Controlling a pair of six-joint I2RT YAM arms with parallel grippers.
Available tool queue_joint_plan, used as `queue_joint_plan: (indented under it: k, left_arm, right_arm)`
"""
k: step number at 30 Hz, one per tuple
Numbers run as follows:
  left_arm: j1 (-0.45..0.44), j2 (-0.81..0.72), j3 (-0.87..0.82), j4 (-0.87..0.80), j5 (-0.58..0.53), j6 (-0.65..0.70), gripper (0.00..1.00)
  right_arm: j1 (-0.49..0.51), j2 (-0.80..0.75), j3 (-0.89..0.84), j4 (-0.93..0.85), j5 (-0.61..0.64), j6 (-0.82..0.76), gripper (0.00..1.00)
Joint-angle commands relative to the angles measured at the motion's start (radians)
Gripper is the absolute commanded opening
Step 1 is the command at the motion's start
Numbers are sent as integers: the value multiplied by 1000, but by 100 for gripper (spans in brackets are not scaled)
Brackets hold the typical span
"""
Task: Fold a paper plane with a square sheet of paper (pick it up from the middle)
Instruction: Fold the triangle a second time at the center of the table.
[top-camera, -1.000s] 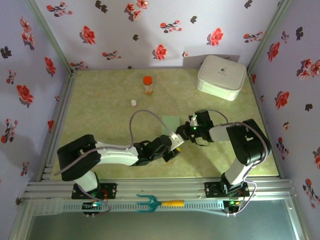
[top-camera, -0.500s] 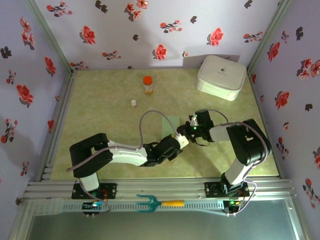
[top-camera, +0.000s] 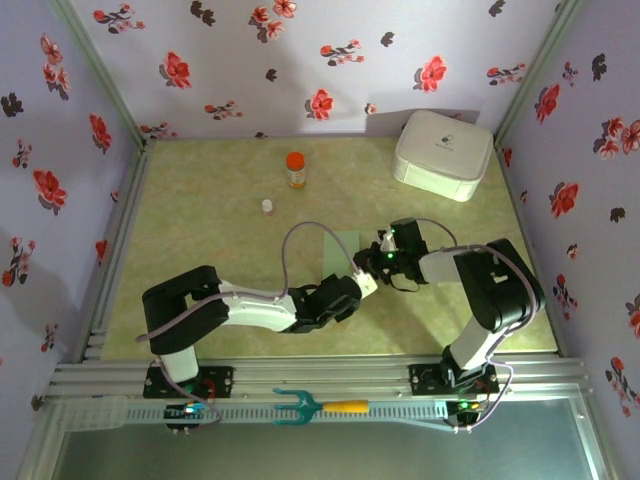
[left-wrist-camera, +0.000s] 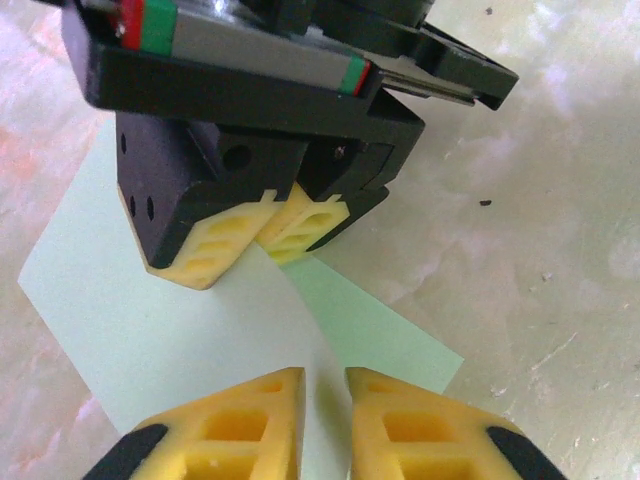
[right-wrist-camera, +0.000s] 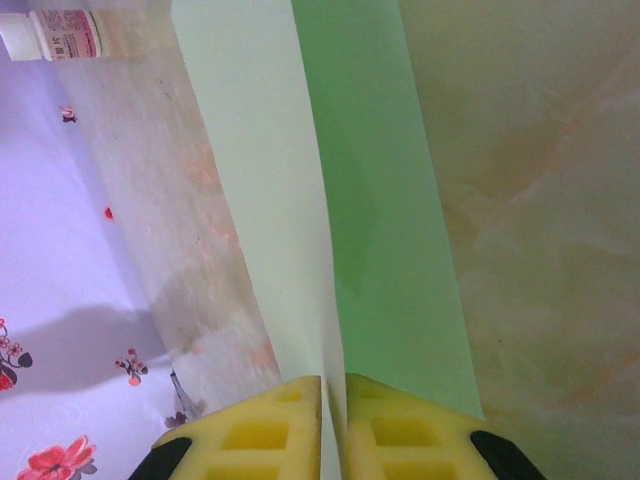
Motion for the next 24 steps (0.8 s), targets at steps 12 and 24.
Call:
queue_joint_plan:
  k: [12, 24]
  left_arm:
    - [136, -70, 47, -89, 377, -247, 0]
    - [265, -59, 28, -3, 667, -421, 0]
  right_arm:
    - [-95, -190, -39, -174, 101, -65, 37]
    - [-153, -408, -130, -279, 111, -50, 32]
